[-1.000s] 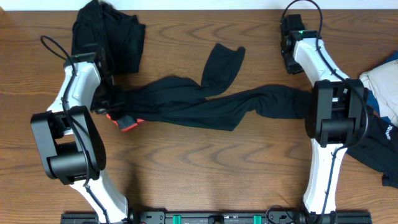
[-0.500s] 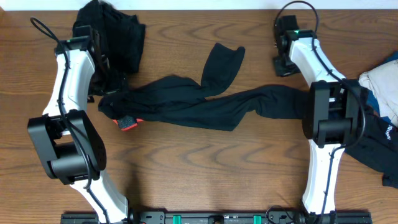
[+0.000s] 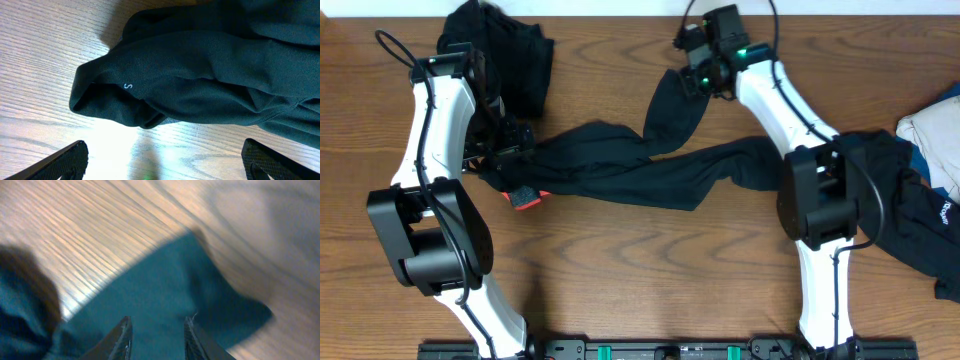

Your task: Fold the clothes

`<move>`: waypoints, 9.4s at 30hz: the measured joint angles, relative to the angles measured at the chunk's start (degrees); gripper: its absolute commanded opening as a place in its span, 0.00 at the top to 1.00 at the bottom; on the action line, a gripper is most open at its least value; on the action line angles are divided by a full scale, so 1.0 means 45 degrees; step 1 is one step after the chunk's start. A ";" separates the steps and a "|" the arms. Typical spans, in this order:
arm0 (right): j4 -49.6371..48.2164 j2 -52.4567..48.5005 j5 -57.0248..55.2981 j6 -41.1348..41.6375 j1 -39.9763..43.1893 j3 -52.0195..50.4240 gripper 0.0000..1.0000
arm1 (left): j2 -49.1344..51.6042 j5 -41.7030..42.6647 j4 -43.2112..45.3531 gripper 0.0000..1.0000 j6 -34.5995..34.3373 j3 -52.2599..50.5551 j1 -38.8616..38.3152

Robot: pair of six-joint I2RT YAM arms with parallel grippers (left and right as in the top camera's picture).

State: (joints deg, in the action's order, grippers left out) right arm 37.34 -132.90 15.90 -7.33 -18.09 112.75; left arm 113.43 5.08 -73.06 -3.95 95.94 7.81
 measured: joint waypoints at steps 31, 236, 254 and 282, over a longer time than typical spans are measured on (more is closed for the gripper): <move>-0.0845 -0.1496 -0.1185 0.0661 -0.0209 0.0005 0.69 | 0.0000 0.0117 -0.0029 0.02 -0.0073 0.0000 0.0000; 0.8456 0.3021 -0.2259 0.2919 0.0393 -0.2288 0.18 | -0.0918 0.2793 0.9170 0.94 -0.0131 -0.5095 -0.2584; 0.8568 0.3021 -0.2249 0.2939 0.0393 -0.2288 0.18 | 0.0282 0.1787 1.0666 0.94 -0.0457 -0.5163 -0.2584; 0.9020 0.3021 -0.2050 0.2943 0.0393 -0.2943 0.19 | 0.0355 0.0967 1.2041 0.94 -0.0461 -0.5163 -0.2584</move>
State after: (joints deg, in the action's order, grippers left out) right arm 77.93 -119.31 6.68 5.91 -16.32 99.50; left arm 115.02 9.43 -18.87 -6.02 72.71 -3.81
